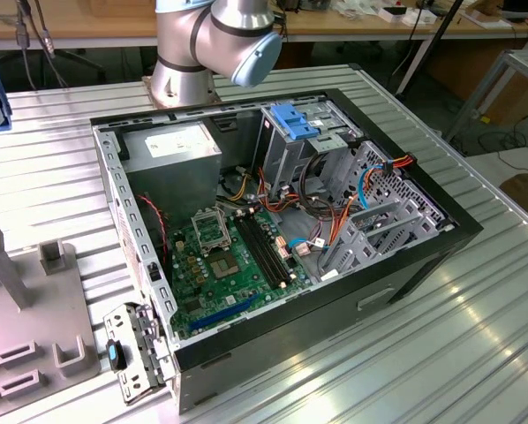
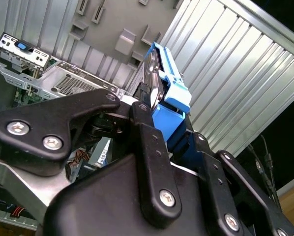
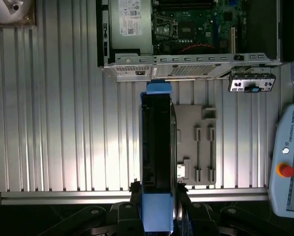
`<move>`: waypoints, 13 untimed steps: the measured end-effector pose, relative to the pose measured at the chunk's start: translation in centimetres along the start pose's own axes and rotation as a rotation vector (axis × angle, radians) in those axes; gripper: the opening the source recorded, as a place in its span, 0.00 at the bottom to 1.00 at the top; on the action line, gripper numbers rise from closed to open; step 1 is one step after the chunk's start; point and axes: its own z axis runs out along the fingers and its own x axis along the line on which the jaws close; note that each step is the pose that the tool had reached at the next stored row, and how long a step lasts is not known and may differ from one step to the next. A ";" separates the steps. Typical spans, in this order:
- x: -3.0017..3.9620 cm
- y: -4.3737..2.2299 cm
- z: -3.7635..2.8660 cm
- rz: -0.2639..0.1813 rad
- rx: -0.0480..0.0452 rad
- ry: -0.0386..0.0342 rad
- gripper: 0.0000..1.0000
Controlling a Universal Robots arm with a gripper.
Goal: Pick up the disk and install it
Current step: 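Pick up the disk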
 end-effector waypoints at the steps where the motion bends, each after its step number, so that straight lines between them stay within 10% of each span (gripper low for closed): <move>1: 0.00 0.13 0.01 0.000 -0.0001 0.0001 0.37; 13: 0.05 2.02 -0.02 0.000 0.0000 0.0001 0.37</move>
